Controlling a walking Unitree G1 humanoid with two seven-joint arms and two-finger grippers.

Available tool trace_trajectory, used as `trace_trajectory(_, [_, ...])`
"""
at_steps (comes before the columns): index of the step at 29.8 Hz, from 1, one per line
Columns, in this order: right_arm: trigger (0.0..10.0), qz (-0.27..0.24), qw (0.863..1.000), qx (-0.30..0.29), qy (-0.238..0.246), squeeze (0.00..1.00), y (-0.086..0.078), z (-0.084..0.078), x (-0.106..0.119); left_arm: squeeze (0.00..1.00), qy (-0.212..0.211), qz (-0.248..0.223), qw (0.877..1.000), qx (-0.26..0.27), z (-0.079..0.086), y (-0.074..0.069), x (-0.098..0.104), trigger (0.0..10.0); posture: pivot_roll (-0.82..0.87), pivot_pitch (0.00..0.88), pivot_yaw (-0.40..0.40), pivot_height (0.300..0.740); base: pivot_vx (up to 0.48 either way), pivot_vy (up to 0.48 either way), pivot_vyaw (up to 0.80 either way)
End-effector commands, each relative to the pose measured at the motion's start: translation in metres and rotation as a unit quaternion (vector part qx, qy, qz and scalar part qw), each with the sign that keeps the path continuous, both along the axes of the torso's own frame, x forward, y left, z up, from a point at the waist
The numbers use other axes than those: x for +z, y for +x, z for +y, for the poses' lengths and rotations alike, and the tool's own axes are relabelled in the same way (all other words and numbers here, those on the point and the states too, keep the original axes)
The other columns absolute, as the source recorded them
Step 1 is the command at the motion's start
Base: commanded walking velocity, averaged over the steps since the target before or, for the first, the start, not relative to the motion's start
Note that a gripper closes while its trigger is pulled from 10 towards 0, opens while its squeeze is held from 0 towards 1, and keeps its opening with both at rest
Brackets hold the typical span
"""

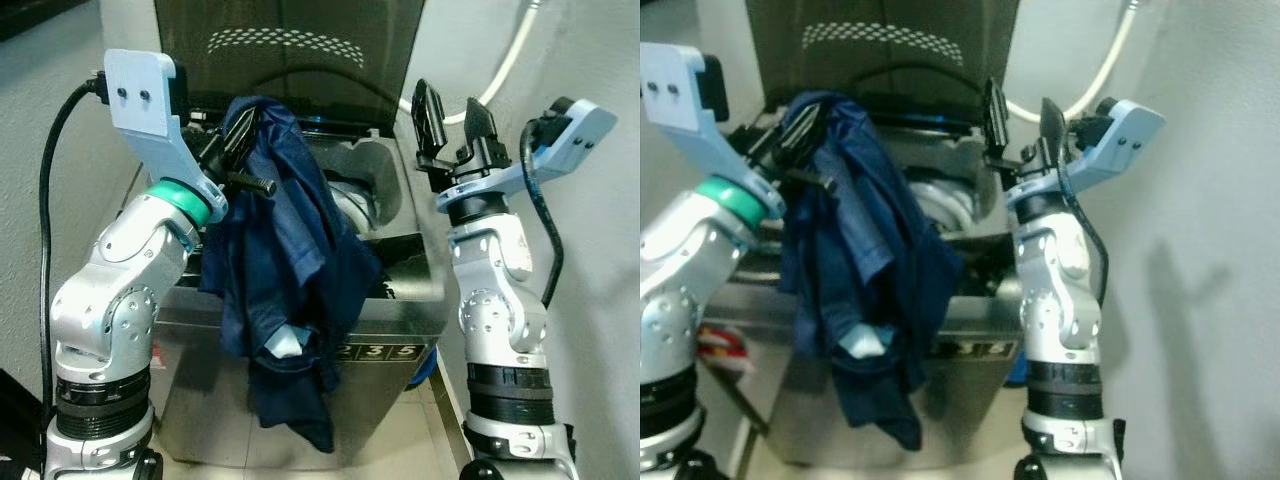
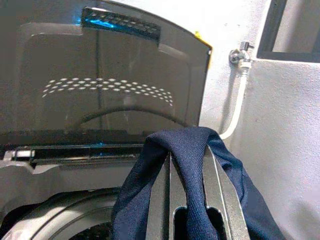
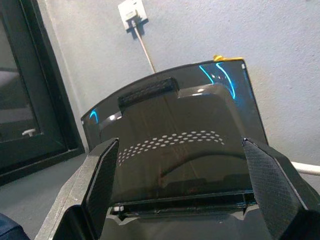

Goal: Clothes washing

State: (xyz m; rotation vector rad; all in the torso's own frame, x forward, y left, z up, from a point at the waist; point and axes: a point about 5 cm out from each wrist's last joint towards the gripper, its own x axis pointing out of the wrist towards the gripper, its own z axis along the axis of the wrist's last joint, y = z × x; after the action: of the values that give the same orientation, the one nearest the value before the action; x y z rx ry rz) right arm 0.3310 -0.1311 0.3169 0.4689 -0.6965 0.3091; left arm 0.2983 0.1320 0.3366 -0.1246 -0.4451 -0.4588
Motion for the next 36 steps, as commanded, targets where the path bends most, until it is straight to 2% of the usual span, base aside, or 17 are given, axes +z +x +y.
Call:
trace_trajectory(1, [10.0, 0.005, 1.000, -0.008, -0.003, 0.00, 0.001, -0.003, -0.003, 0.00, 0.007, -0.006, 1.000, 0.000, -0.002, -0.001, 0.002, 10.0, 0.07, 0.033, -0.025, 0.740, 0.000, 0.000, 0.00])
trace_trajectory(10, [10.0, -0.077, 0.993, 0.029, -0.087, 0.00, 0.002, 0.027, 0.028, 0.00, 0.129, -0.146, 0.976, 0.098, 0.001, 0.002, 0.018, 10.0, 0.05, 0.047, -0.024, 0.740, 0.000, 0.000, 0.00])
trace_trajectory(14, [10.0, -0.137, 0.987, 0.029, -0.079, 0.00, 0.006, 0.035, 0.067, 0.00, 0.161, -0.193, 0.951, 0.179, 0.023, 0.035, 0.034, 10.0, 0.07, 0.068, -0.048, 0.740, 0.000, 0.000, 0.00])
trace_trajectory(15, [10.0, -0.171, 0.982, 0.007, -0.076, 0.00, 0.001, 0.033, 0.080, 0.00, 0.230, -0.248, 0.910, 0.242, 0.029, 0.053, 0.049, 10.0, 0.07, 0.081, -0.050, 0.740, 0.000, 0.000, 0.00])
trace_trajectory(16, [10.0, -0.171, 0.982, 0.007, -0.076, 0.00, 0.001, 0.033, 0.080, 0.00, 0.230, -0.248, 0.910, 0.242, 0.029, 0.053, 0.049, 10.0, 0.07, 0.081, -0.050, 0.740, 0.000, 0.000, 0.00])
trace_trajectory(18, [10.0, -0.202, 0.973, -0.034, -0.102, 0.00, -0.007, 0.032, 0.083, 0.00, 0.367, -0.331, 0.808, 0.320, 0.020, 0.065, 0.057, 10.0, 0.06, 0.107, -0.038, 0.740, 0.000, 0.000, 0.00])
trace_trajectory(19, [10.0, -0.202, 0.973, -0.034, -0.102, 0.00, -0.007, 0.032, 0.083, 0.00, 0.367, -0.331, 0.808, 0.320, 0.020, 0.065, 0.057, 10.0, 0.06, 0.107, -0.038, 0.740, 0.000, 0.000, 0.00])
trace_trajectory(20, [10.0, -0.211, 0.969, -0.048, -0.116, 0.00, -0.010, 0.032, 0.081, 0.00, 0.398, -0.351, 0.778, 0.336, 0.018, 0.070, 0.060, 10.0, 0.05, 0.118, -0.032, 0.740, 0.000, 0.000, 0.00])
trace_trajectory(21, [10.0, -0.211, 0.969, -0.048, -0.116, 0.00, -0.010, 0.032, 0.081, 0.00, 0.398, -0.351, 0.778, 0.336, 0.018, 0.070, 0.060, 10.0, 0.05, 0.118, -0.032, 0.740, 0.000, 0.000, 0.00])
trace_trajectory(23, [10.0, -0.199, 0.971, -0.057, -0.117, 0.00, -0.016, 0.027, 0.070, 0.00, 0.413, -0.374, 0.749, 0.359, 0.011, 0.077, 0.075, 10.0, -0.01, 0.158, -0.001, 0.740, 0.000, 0.000, 0.00])
trace_trajectory(26, [10.0, -0.192, 0.973, -0.059, -0.116, 0.00, -0.017, 0.024, 0.066, 0.00, 0.408, -0.376, 0.748, 0.363, 0.008, 0.079, 0.080, 10.0, -0.01, 0.158, -0.001, 0.740, 0.000, 0.000, 0.00])
trace_trajectory(27, [10.0, -0.182, 0.974, -0.065, -0.115, 0.00, -0.018, 0.020, 0.061, 0.00, 0.384, -0.342, 0.786, 0.344, 0.004, 0.084, 0.081, 10.0, -0.02, 0.168, 0.007, 0.740, 0.000, 0.000, 0.00])
trace_trajectory(29, [10.0, -0.162, 0.977, -0.076, -0.115, 0.00, -0.018, 0.013, 0.050, 0.00, 0.232, -0.088, 0.958, 0.147, -0.007, 0.110, 0.045, 10.0, -0.04, 0.178, 0.014, 0.740, 0.000, 0.000, 0.00])
trace_trajectory(31, [10.0, -0.162, 0.977, -0.076, -0.115, 0.00, -0.018, 0.013, 0.050, 0.00, 0.232, -0.088, 0.958, 0.147, -0.007, 0.110, 0.045, 10.0, -0.04, 0.178, 0.014, 0.740, 0.000, 0.000, 0.00])
trace_trajectory(32, [10.0, -0.158, 0.977, -0.080, -0.116, 0.00, -0.019, 0.012, 0.047, 0.00, 0.160, -0.013, 0.986, 0.035, -0.019, 0.114, 0.028, 10.0, -0.05, 0.179, 0.014, 0.740, 0.000, 0.000, 0.00])
trace_trajectory(33, [10.0, -0.153, 0.978, -0.081, -0.117, 0.00, -0.019, 0.012, 0.044, 0.00, 0.126, 0.013, 0.991, -0.054, -0.031, 0.113, 0.016, 10.0, -0.05, 0.182, 0.017, 0.740, 0.000, 0.000, 0.00])
trace_trajectory(36, [10.0, -0.149, 0.978, -0.082, -0.117, 0.00, -0.020, 0.012, 0.039, 0.00, 0.161, 0.033, 0.971, -0.176, -0.046, 0.107, -0.003, 10.0, -0.05, 0.183, 0.018, 0.740, 0.000, 0.000, 0.00])
